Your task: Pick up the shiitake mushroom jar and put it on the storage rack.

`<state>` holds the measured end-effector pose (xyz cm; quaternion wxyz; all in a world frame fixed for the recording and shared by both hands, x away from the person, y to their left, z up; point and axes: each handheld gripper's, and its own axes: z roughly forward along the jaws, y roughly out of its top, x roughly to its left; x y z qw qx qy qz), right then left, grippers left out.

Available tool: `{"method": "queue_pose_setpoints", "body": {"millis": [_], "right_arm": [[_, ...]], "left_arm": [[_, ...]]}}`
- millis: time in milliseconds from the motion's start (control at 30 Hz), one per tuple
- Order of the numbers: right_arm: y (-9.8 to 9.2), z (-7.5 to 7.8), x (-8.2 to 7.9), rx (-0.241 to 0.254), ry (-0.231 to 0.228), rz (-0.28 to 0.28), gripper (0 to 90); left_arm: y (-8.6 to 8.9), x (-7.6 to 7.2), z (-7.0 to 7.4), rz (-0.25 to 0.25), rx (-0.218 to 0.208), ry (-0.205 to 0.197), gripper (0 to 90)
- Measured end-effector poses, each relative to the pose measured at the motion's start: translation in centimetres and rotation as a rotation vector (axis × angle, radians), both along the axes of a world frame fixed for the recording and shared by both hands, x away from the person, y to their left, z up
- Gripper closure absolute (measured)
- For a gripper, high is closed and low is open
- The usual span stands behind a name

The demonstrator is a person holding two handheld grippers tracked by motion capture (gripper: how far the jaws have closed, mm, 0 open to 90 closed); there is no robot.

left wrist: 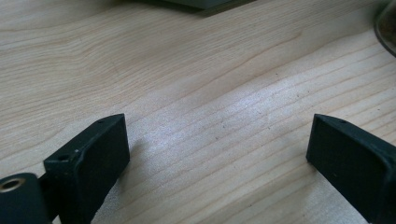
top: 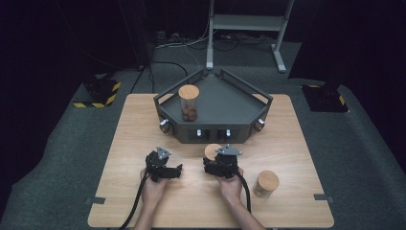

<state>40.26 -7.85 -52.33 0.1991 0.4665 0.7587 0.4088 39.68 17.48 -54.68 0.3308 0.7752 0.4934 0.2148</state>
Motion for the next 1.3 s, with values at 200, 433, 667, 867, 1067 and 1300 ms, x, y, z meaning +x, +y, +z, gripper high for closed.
{"method": "queue_pose_setpoints", "body": {"millis": [200, 433, 667, 867, 1067, 1300], "right_arm": [[0.2, 0.0, -0.2, -0.023, -0.025, -0.004, 24.1], [0.4, 0.2, -0.4, -0.046, -0.055, -0.018, 25.5], [0.5, 0.2, -0.5, -0.063, -0.062, -0.023, 25.6], [0.0, 0.8, -0.7, -0.052, -0.072, -0.029, 25.6], [-0.5, 1.6, -1.1, -0.040, -0.069, -0.022, 25.6], [-0.6, 2.9, -1.6, -0.013, -0.067, 0.003, 25.6]], "left_arm": [[0.0, 0.0, 0.0, 0.000, 0.000, 0.000, 6.0], [0.0, 0.0, 0.0, 0.000, -0.001, 0.000, 6.0], [0.0, 0.0, 0.0, 0.000, -0.001, 0.000, 6.0], [0.0, 0.0, 0.0, 0.000, -0.001, 0.000, 6.0], [0.0, 0.0, 0.0, 0.000, 0.000, 0.000, 6.0], [0.0, 0.0, 0.0, 0.000, -0.001, 0.000, 6.0]]}}
